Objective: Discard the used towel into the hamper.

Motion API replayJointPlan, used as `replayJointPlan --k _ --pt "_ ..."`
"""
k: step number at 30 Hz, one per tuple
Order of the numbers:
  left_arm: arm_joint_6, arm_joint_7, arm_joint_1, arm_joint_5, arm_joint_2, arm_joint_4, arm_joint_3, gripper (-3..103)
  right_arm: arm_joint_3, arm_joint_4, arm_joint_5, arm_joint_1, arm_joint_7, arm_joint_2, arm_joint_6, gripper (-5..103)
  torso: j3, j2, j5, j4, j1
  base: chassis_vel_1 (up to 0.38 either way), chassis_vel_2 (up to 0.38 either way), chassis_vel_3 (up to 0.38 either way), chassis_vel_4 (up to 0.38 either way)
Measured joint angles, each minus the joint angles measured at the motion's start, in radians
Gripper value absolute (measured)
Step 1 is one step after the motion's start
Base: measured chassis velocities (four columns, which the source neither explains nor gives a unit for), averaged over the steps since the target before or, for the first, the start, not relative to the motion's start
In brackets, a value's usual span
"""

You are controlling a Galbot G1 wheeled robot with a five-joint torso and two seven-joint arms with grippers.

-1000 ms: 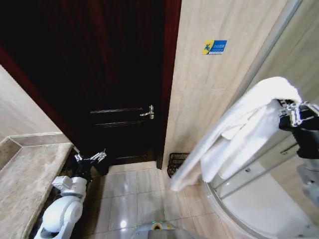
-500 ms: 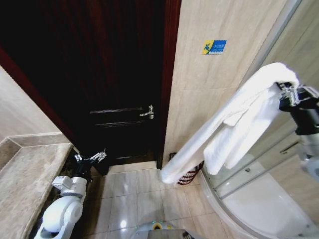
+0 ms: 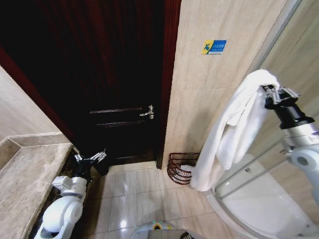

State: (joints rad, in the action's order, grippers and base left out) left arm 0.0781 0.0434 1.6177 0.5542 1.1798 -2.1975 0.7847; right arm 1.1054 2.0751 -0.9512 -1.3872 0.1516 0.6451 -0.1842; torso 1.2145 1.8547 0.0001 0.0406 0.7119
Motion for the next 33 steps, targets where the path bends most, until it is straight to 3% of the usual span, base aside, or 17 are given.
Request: replayJointPlan --k 9,23,33 --pt "0.000 0.000 0.000 0.000 0.000 0.000 0.000 100 -0.066 -0.048 0.038 0.114 -0.012 -0.009 0.007 4 0.000 0.000 0.0000 0.0001 0.000 0.000 0.000 0.000 0.000" --pt "0.000 0.000 0.000 0.000 0.000 0.000 0.000 100 -0.114 -0.133 0.020 0.229 -0.015 -0.085 0.013 4 0.000 0.000 -0.0001 0.0001 0.000 0.000 0.000 0.000 0.000" --pt "0.000 0.000 0.000 0.000 0.000 0.000 0.000 100 -0.305 -0.239 0.081 0.400 -0.002 -0.085 0.009 4 0.000 0.000 -0.0001 0.0001 0.000 0.000 0.000 0.000 0.000"
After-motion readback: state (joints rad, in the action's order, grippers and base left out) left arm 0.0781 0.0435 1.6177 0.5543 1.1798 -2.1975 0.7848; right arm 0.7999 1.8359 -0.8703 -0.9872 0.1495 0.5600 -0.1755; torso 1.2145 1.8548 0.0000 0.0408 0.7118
